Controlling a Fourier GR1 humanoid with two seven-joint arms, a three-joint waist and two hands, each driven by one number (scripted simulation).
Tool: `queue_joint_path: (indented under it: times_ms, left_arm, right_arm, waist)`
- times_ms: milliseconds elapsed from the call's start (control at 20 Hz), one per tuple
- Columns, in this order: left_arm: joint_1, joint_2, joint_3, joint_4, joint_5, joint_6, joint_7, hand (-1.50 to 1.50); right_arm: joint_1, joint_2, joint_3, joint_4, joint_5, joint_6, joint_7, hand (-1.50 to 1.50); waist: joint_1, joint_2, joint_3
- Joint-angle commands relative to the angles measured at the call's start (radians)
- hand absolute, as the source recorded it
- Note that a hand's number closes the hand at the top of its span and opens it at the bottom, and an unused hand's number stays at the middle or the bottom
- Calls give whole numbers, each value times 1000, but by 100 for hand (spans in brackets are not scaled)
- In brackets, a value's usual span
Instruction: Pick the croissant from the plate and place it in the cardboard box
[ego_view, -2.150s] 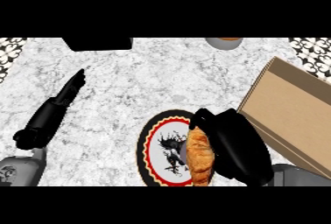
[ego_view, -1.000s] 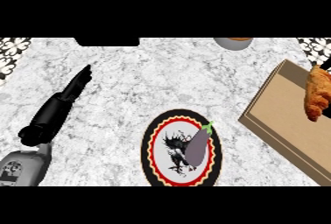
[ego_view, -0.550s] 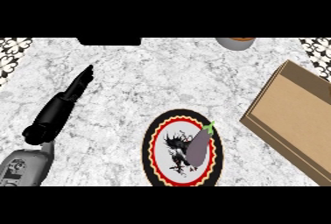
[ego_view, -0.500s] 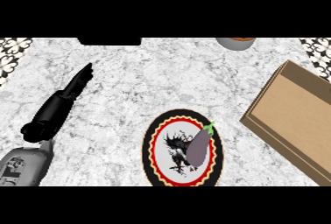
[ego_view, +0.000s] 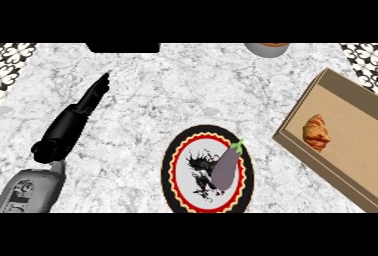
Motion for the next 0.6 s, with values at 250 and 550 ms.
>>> queue_joint_path:
  times_ms: [250, 550]
  left_arm:
    - [23, 3, 6, 6, 2, -8, -6, 0]
    - [-3, -19, 0, 10, -17, 1, -6, 0]
  right_arm:
    - [-73, 199, -372, 173, -493, 60, -16, -150]
    - [-83, 149, -488, 409, -553, 119, -25, -150]
  waist:
    - [-8, -1, 2]
    - [8, 5, 1]
